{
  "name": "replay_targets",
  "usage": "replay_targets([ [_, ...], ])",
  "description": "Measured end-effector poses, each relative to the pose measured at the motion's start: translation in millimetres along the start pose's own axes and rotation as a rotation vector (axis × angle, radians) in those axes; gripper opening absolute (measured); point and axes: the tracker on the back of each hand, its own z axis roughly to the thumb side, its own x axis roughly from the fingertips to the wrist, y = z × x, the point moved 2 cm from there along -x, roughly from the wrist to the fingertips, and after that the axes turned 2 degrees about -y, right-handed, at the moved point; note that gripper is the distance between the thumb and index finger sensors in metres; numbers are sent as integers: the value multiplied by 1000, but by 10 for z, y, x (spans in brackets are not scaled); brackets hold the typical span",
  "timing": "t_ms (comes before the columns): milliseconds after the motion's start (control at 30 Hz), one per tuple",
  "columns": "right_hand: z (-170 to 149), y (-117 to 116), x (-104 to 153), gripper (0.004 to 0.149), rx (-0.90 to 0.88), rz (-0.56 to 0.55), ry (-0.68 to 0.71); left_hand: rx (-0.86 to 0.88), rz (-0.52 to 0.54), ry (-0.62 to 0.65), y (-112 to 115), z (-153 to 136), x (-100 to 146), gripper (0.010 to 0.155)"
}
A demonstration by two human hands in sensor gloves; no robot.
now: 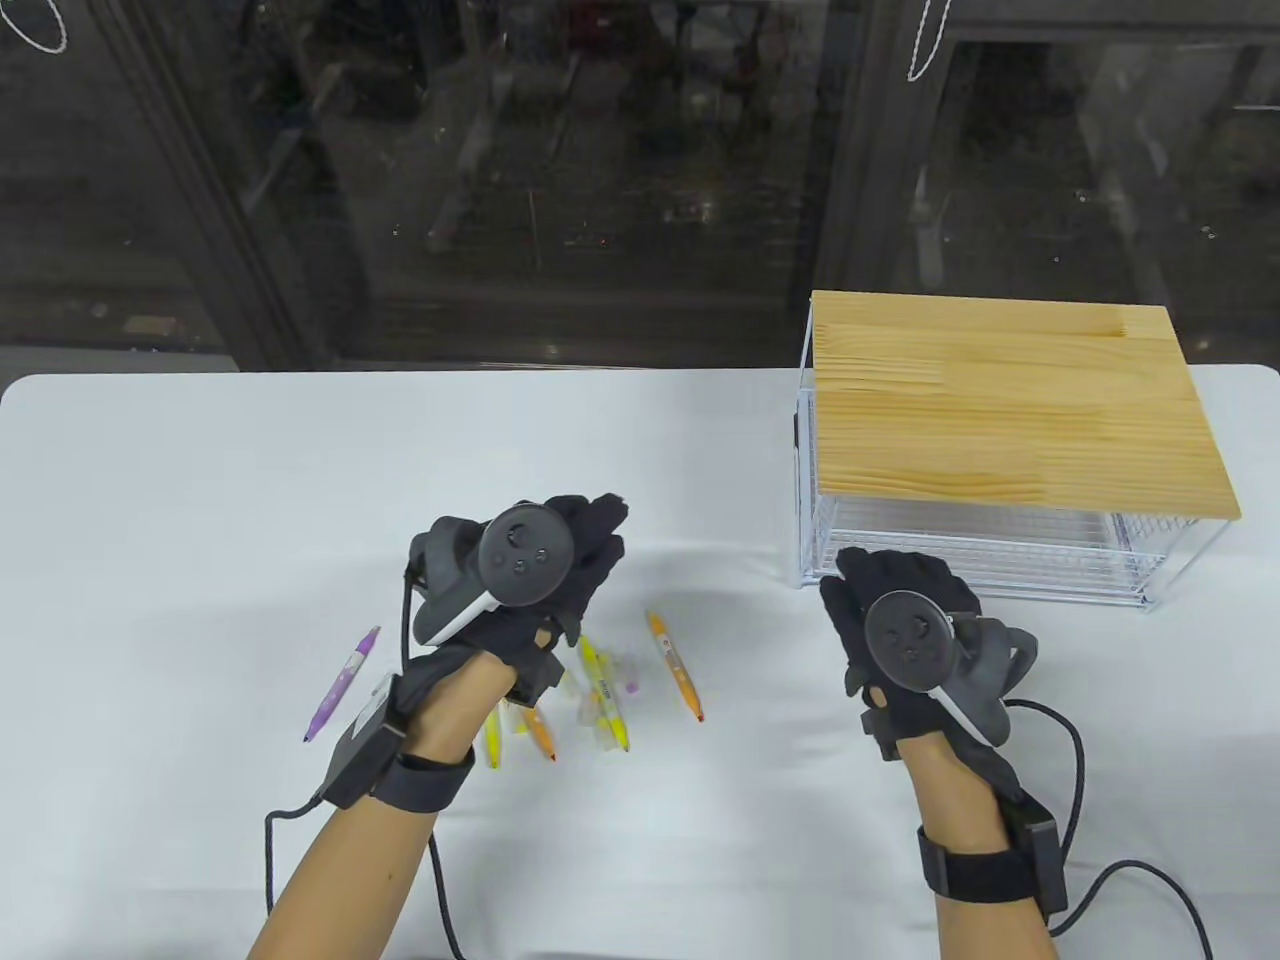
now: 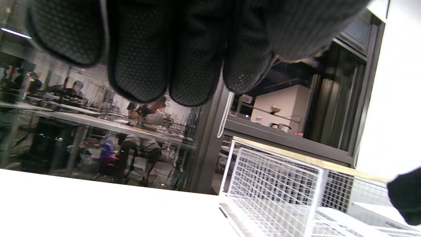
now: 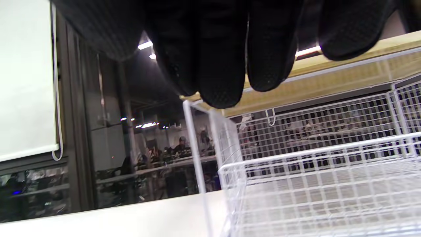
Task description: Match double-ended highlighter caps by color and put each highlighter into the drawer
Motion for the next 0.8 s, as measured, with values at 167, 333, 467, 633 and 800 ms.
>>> replay_targets([
  [167,-330,69,-103,46,57,-26,-67,-1,-34,49,150,430,-216,55],
  [333,-587,-10,-160,46,94,-13,-106,-19,-69,99,353,864,-424,56],
  [467,-718,-182,-196,49,129,17,-123,-44,-84,137,544,1161,-556,58],
  [633,-834,-449,-189,56,193,56,-142,-55,-111,183,821,1428,-703,60],
  [800,-902,-663,-162,55,227,131,-155,-72,-168,176,1066,1529,-791,63],
])
